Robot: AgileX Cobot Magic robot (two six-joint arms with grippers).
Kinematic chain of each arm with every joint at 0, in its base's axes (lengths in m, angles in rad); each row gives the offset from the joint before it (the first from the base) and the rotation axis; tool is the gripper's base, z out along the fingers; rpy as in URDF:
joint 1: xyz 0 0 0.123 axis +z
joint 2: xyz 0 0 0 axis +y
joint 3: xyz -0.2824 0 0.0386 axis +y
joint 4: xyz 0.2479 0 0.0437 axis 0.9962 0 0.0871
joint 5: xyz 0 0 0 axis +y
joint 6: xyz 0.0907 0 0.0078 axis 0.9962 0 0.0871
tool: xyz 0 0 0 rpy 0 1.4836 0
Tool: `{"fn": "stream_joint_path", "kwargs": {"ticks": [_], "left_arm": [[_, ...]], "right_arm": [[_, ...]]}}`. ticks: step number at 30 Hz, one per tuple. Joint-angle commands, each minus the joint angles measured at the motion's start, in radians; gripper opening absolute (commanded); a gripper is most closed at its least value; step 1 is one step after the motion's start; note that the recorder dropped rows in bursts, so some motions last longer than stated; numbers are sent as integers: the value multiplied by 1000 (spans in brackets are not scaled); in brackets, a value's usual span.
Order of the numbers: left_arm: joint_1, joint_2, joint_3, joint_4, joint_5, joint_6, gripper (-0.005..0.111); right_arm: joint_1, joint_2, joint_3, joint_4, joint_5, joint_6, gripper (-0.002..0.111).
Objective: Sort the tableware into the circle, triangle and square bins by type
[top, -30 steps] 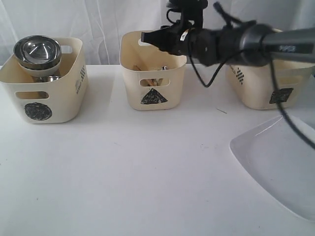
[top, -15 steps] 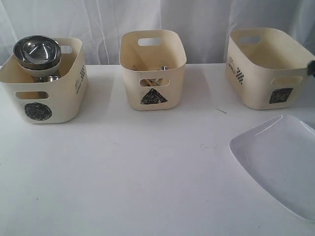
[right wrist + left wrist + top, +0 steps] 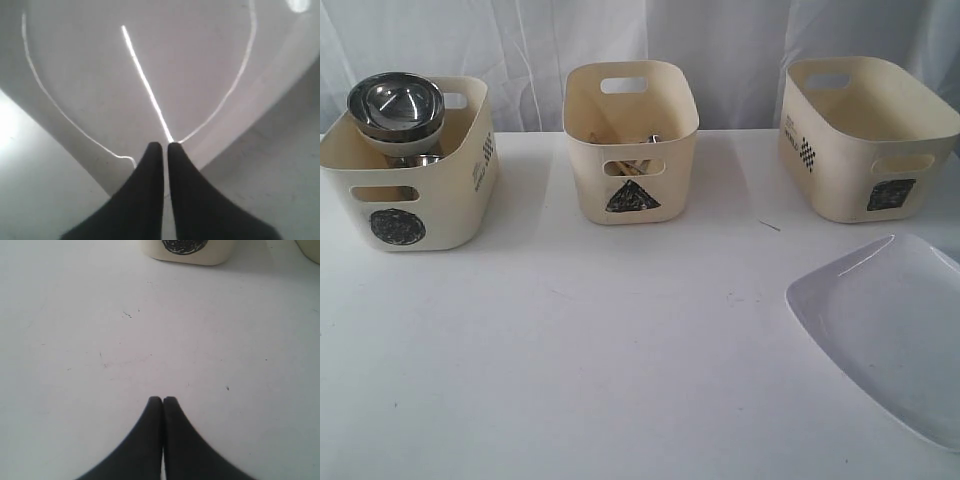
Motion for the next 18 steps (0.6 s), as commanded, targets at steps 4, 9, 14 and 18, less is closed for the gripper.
{"fn": "stream_joint_path", "kwargs": {"ticks": [4, 9, 14, 18], "left_arm": [[0, -3, 9, -4, 13, -7, 0], [0, -3, 9, -4, 13, -7, 0], [0, -3, 9, -4, 13, -7, 0], [0, -3, 9, -4, 13, -7, 0]], "right_arm": [[-9, 3, 2, -39, -73, -78, 48], [-9, 22, 2, -138, -265, 42, 54], [-9, 111, -19, -194, -286, 131, 53], [-6, 180, -31, -77, -280, 45, 53]]}}
